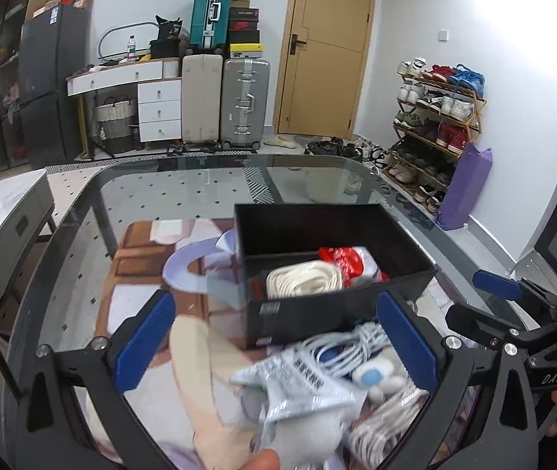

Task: Organize soft objects
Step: 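Release the packet and rope bag into the black box with both grippers, then move the right tool to the bag of striped cord and grasp it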

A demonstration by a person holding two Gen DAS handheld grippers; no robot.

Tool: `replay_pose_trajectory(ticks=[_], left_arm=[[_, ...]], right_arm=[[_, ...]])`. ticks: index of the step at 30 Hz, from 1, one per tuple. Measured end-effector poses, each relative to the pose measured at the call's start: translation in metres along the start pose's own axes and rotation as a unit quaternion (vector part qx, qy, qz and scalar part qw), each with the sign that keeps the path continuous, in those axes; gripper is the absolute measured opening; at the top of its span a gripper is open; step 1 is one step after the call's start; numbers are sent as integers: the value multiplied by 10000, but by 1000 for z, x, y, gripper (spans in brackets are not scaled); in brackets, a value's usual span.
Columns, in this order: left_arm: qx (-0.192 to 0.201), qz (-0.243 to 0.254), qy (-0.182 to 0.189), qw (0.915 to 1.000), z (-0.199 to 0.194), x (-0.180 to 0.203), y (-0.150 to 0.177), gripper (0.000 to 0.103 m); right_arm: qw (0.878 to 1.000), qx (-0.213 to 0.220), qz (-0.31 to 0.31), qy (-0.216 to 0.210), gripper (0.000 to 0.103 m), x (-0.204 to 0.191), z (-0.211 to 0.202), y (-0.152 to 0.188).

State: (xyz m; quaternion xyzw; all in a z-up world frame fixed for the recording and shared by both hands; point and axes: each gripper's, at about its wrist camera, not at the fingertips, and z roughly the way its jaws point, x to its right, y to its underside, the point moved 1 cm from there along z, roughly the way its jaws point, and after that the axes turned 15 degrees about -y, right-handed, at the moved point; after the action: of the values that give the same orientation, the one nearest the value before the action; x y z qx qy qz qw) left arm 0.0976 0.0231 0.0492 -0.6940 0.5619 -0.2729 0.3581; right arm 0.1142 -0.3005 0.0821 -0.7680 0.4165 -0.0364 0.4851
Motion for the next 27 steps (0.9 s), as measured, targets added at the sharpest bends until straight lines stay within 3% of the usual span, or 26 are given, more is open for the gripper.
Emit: replay_pose_trajectory(ticks=[15,27], left_arm=[[-131,-114,40,9998,-27,-13,35,103],[-202,-102,-1,9997,-31,-27,53,103]], right_arm=[[9983,-478,-208,-241,102,-42,0,48],[9927,-1109,-408,-247,102,-55,28,78]])
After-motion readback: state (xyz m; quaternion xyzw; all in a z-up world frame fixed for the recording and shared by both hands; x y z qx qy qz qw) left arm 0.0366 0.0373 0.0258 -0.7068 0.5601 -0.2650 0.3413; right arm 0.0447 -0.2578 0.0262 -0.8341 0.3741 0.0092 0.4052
